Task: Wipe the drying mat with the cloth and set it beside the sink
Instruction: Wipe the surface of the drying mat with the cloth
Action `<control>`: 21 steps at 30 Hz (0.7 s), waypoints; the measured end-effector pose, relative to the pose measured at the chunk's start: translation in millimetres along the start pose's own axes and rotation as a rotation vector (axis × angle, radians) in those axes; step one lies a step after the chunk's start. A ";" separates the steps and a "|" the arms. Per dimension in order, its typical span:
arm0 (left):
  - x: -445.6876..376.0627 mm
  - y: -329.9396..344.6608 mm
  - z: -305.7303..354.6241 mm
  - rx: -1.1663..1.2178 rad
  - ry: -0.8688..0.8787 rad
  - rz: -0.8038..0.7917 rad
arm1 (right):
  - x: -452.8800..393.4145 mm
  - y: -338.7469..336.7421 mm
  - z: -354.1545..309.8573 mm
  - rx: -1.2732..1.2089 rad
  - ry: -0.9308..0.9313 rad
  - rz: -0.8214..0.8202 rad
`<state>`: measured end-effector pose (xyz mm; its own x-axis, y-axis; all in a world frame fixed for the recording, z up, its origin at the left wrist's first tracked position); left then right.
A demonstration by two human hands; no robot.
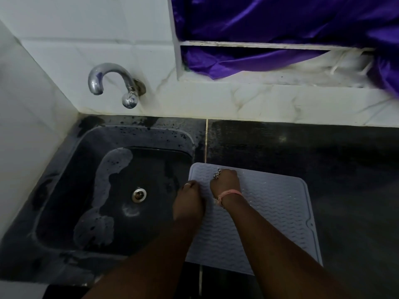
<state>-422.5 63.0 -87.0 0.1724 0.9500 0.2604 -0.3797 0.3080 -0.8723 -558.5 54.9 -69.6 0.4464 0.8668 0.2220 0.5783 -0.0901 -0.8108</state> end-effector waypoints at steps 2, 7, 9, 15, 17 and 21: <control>0.1 0.9 -0.3 0.004 -0.001 0.012 | -2.4 6.9 -10.4 0.015 -0.028 -0.014; -0.1 3.3 -7.4 0.016 -0.091 0.063 | -7.5 22.7 -31.4 0.033 -0.048 -0.062; -2.1 3.3 -10.2 0.029 -0.131 0.050 | -10.2 28.4 -38.7 0.016 -0.079 -0.101; -3.3 1.9 -14.6 0.119 -0.232 0.032 | -20.8 36.5 -56.4 -0.054 -0.076 -0.196; -2.0 2.1 -15.6 0.124 -0.245 0.022 | -22.6 34.5 -60.2 -0.167 -0.043 -0.228; 0.3 2.1 -16.5 0.110 -0.246 0.011 | -25.8 22.9 -54.8 -0.423 0.082 -0.319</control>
<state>-408.2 63.1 -95.6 -0.0536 0.9330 0.3560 -0.4794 0.2887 -0.8288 -519.3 3.6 -64.3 0.2458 0.8439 0.4768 0.9110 -0.0330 -0.4110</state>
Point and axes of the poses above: each hand's wrist, its own x-axis away from the middle knuckle, its own y-axis out of the palm, z = x × y, the point moved 2 cm from there along -x, towards the middle knuckle, and after that the axes turned 8 degrees about -y, right-handed, at the moved point
